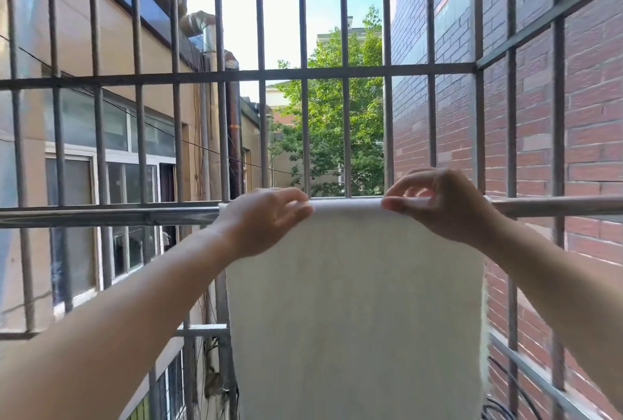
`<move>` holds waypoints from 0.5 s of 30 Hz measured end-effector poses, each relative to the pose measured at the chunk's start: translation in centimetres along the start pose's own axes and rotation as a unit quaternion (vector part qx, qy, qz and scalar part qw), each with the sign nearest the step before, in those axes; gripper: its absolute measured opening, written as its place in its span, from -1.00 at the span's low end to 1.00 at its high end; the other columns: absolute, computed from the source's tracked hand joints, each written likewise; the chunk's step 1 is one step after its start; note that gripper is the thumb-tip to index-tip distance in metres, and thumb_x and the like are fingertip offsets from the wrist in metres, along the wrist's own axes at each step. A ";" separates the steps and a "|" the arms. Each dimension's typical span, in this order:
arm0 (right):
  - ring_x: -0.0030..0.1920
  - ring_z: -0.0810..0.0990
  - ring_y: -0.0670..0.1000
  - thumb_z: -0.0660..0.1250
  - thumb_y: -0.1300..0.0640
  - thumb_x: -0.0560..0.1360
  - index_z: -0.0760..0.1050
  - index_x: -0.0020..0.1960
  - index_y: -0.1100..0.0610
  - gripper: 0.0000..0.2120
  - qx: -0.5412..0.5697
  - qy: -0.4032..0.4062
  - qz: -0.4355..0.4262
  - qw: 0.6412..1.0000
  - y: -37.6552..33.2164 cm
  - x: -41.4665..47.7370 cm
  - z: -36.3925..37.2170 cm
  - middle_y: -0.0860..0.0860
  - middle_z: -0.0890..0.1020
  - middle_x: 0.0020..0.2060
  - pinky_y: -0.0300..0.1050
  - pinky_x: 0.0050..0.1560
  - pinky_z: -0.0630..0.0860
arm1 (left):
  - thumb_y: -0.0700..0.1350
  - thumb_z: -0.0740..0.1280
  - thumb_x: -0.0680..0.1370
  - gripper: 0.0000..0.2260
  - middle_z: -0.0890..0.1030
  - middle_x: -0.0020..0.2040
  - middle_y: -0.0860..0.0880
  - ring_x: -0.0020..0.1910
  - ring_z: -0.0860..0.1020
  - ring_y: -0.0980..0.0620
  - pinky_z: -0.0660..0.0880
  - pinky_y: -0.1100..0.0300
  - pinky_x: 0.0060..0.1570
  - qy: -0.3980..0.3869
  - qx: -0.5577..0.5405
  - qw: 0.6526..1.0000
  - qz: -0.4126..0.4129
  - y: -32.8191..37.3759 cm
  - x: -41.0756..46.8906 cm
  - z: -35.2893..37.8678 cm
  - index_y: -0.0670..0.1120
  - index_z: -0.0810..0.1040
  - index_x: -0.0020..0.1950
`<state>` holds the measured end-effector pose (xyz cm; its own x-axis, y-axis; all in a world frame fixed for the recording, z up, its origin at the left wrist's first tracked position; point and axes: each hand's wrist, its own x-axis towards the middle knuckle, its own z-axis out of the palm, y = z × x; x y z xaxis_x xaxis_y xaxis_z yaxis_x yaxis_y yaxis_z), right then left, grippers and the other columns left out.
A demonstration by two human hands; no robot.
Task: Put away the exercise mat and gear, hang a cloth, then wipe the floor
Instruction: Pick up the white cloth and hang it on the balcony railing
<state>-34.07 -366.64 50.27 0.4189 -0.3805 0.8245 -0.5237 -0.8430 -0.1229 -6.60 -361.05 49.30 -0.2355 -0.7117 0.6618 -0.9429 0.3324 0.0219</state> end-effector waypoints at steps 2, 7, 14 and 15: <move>-0.19 0.60 -0.04 0.29 -0.33 0.31 0.63 -0.06 -0.02 -0.57 -0.065 -0.020 -0.042 0.997 -0.2 -0.6 0.6 -0.11 0.64 -0.11 -0.13 -0.12 0.51 | 0.33 -0.07 0.49 -0.51 0.62 0.06 0.03 -0.01 0.58 -0.02 0.53 -0.01 -0.06 0.022 0.035 0.999 0.026 -0.2 -0.6 0.4 0.13 0.46 0.18; -0.19 0.62 0.13 0.18 -0.24 0.49 0.53 0.09 -0.01 -0.63 -0.213 -0.021 -0.092 0.972 0.5 -1.8 1.1 -0.04 0.63 -0.09 -0.09 -0.28 0.40 | 0.33 -0.16 0.48 -0.50 0.58 -0.05 0.06 -0.11 0.55 -0.01 0.46 0.09 -0.17 0.051 0.083 0.994 0.045 -0.8 -1.0 0.5 0.13 0.43 0.10; -0.05 0.59 0.16 0.31 -0.13 0.47 0.51 0.15 0.05 -0.65 -0.187 -0.048 -0.055 0.980 -0.4 -1.4 0.9 0.02 0.62 0.04 -0.04 -0.15 0.45 | 0.31 -0.08 0.54 -0.59 0.53 0.06 0.03 0.01 0.50 -0.02 0.43 0.00 0.02 -0.013 0.102 0.994 -0.029 0.4 -1.0 0.2 0.16 0.38 0.18; -0.04 0.59 0.16 0.34 -0.13 0.45 0.52 0.15 0.05 -0.64 -0.180 -0.049 -0.048 0.981 -0.6 -1.3 0.8 0.02 0.62 0.05 -0.03 -0.12 0.46 | 0.29 -0.06 0.55 -0.60 0.52 0.12 0.03 0.06 0.49 -0.02 0.41 0.00 0.06 -0.019 0.106 0.993 -0.037 0.7 -1.1 0.2 0.18 0.35 0.25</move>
<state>-33.72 -365.95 48.79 0.5387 -0.3555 0.7638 -0.6998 -0.6937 0.1707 -6.99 -360.11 48.45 -0.1692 -0.7539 0.6348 -0.9853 0.1436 -0.0921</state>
